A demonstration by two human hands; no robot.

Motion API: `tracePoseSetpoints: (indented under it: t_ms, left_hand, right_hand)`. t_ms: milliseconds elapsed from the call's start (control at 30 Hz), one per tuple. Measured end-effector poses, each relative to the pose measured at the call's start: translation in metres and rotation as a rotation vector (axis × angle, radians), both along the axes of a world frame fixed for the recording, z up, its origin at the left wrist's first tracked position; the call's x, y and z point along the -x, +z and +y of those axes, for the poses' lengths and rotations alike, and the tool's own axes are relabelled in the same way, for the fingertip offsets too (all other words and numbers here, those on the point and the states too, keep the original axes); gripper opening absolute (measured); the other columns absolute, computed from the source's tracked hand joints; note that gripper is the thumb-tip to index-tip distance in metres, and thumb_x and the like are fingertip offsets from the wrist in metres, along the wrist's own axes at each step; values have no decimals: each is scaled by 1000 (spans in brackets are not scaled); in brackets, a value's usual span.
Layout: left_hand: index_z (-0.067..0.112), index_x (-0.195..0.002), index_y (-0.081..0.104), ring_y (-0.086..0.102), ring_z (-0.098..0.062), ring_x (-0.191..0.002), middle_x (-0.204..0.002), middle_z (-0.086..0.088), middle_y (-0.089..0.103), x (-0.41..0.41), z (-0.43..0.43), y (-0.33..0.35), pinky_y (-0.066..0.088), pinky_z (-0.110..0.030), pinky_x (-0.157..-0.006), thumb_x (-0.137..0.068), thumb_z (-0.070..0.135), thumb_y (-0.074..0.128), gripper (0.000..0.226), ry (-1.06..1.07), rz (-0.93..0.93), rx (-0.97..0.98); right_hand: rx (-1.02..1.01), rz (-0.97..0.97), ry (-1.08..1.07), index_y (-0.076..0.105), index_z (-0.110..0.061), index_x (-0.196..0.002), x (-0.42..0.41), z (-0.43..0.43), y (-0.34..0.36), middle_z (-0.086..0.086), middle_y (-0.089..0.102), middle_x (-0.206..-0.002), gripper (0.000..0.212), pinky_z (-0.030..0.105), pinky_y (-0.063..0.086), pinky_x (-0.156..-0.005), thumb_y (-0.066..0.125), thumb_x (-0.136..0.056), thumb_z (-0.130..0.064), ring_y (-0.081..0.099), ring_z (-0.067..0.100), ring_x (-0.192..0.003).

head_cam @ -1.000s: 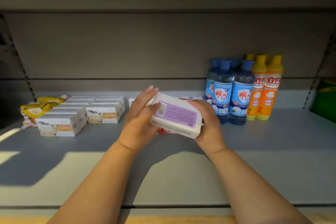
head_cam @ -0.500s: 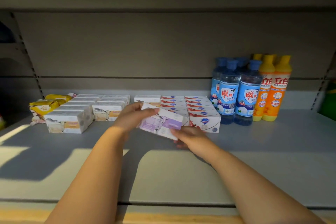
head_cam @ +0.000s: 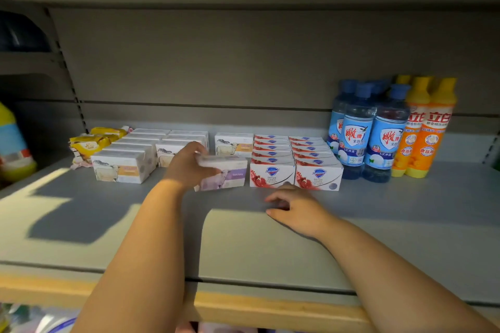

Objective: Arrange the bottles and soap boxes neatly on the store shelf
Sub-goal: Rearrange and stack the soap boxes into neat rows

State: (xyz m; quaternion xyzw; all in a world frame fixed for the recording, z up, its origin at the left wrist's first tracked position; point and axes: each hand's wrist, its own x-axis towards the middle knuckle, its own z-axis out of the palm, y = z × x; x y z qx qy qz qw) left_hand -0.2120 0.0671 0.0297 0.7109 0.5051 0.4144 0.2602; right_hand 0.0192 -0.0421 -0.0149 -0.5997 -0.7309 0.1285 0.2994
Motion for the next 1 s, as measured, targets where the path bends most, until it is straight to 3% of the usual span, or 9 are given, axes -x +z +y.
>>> tracePoseSetpoints:
  t_ms: [67,133,233,333,433,567,667,800,1000]
  left_hand:
    - [16,-91,61,53,-20,-86,-94,-2,63,-6,6,-8,35,-24,-69,-73,8,77,26,-3,110,-79]
    - [12,-108,68,55,-22,-101,-112,-7,62,-14,11,-14,36,-20,-81,-77,9,75,32,-37,172,-141]
    - [13,-123,63,51,-26,-117,-122,-11,58,-22,23,-14,34,-20,-94,-81,16,74,44,-65,336,-229]
    - [18,-128,60,36,-26,-132,-135,-11,52,-25,42,-5,27,-27,-108,-82,25,73,49,-18,545,-279]
    - [21,-132,55,40,-25,-130,-137,-8,52,-33,61,3,29,-28,-108,-84,30,70,51,-26,664,-245]
    - [23,-138,49,44,-23,-130,-143,-4,48,-46,81,4,31,-28,-108,-88,26,66,53,-33,666,-189]
    - [25,-143,41,33,-22,-138,-150,-5,38,-55,93,-2,26,-31,-111,-92,33,60,55,-3,685,-172]
    - [35,-145,32,18,-22,-145,-157,1,21,-68,104,-6,22,-47,-114,-91,51,53,60,79,733,-115]
    - [35,-140,42,32,-22,-138,-150,5,37,-70,108,-9,28,-43,-108,-87,51,59,58,94,650,-169]
  right_hand:
    - [-31,-95,17,66,-20,-109,1,-1,1,-7,55,-106,25,20,41,-87,64,-85,-27,50,6,-94]
    - [-42,-133,37,66,-20,-110,2,-2,2,-5,58,-111,24,17,38,-85,61,-87,-26,50,6,-96]
    - [-40,-152,47,66,-19,-112,4,-3,4,-4,59,-114,25,14,36,-84,58,-89,-25,51,7,-99]
    - [-52,-146,41,66,-18,-111,4,-2,4,-3,60,-113,24,14,37,-84,59,-89,-24,52,9,-101]
    - [-50,-121,49,66,-19,-111,4,2,4,-5,61,-113,24,14,38,-85,60,-88,-24,52,7,-101]
    - [-7,-98,46,65,-24,-114,3,9,2,-10,57,-117,27,17,40,-88,58,-88,-28,51,4,-102]
    - [9,-86,53,64,-25,-116,1,13,1,-13,55,-119,28,13,37,-86,58,-88,-31,47,-1,-100]
    - [11,-54,57,65,-26,-113,-1,16,-1,-12,55,-118,27,13,37,-88,60,-87,-31,47,0,-102]
    - [14,-57,53,65,-26,-113,-2,18,-4,-10,54,-121,28,14,35,-90,61,-86,-31,46,2,-106]
